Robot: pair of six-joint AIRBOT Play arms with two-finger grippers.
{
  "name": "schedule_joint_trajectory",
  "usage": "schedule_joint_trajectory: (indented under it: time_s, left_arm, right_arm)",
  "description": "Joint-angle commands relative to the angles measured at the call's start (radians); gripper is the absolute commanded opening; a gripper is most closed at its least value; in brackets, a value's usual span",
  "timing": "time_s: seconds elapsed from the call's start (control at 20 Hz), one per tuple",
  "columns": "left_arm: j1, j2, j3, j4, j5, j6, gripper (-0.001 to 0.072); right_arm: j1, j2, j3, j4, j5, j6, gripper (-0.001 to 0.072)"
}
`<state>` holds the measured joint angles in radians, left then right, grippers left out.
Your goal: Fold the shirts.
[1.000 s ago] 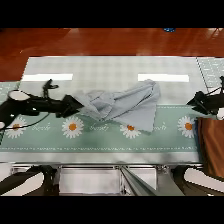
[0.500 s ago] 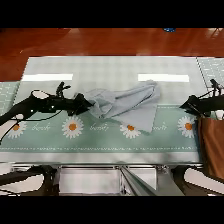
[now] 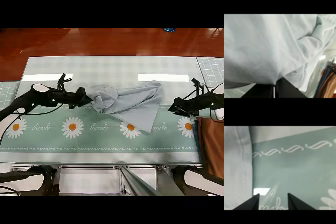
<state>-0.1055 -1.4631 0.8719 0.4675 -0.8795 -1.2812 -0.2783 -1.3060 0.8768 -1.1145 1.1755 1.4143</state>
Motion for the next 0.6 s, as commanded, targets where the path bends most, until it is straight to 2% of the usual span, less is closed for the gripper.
schedule_joint_trajectory:
  time_s: [0.0,0.25,0.4,0.5,0.55]
  left_arm:
    - [0.000,-0.002,0.020,-0.001,-0.002,0.013,0.0022]
    - [0.000,-0.002,0.019,-0.001,0.008,0.013,0.0022]
    - [0.000,-0.002,0.019,-0.001,0.006,0.013,0.0022]
    - [0.000,-0.002,0.019,-0.001,0.008,0.013,0.0022]
    - [0.000,-0.002,0.020,-0.001,0.019,0.013,0.0022]
  right_arm:
    - [0.016,0.000,-0.047,0.070,-0.011,0.009,0.0397]
    - [0.143,-0.056,-0.076,0.141,-0.092,-0.005,0.0397]
    - [0.210,-0.129,-0.074,0.259,-0.182,-0.010,0.0396]
    - [0.240,-0.165,-0.045,0.306,-0.210,-0.021,0.0365]
    - [0.256,-0.177,-0.025,0.309,-0.212,-0.025,0.0321]
